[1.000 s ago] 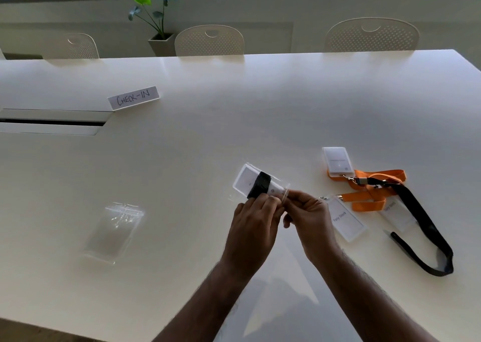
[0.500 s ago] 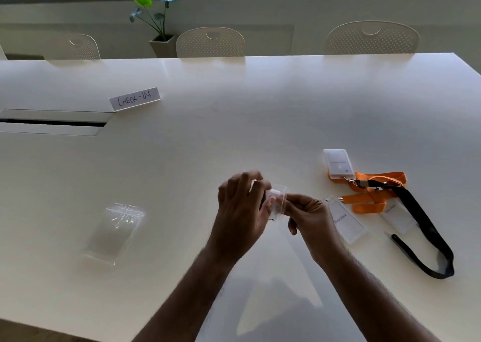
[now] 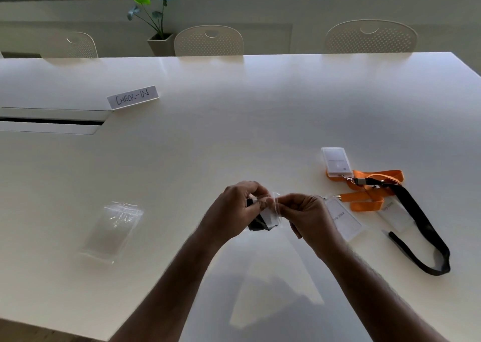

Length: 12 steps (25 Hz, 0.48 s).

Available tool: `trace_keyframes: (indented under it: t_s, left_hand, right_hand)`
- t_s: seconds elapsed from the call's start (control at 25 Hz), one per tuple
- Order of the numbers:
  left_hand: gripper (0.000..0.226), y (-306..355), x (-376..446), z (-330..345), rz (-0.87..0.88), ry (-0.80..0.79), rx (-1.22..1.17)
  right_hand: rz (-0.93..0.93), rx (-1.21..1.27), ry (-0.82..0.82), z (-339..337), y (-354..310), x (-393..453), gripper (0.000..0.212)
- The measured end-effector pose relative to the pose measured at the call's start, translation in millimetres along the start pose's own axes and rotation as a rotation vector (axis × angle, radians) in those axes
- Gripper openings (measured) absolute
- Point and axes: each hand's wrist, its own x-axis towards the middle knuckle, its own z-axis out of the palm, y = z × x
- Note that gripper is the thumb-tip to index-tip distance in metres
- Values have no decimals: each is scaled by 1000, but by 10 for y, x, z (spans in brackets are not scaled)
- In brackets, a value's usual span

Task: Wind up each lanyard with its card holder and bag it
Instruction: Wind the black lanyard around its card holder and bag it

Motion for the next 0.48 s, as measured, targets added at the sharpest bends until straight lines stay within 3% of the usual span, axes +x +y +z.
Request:
trace_keyframes:
  t_s: [0.12,0.36,0.48]
  left_hand:
    - [11,-18,8,22,-42,56,-86]
    - [13,-112,-7,48,-190,232,-210]
    - [12,-170,-9,45,-231,275,-251]
  right_hand:
    - [-15,-76,11,2,-53,-10,18]
    - [-72,-253,-20,-108,-211,-29,10]
    - [-95,-265,-102,-142,-248,-43,30]
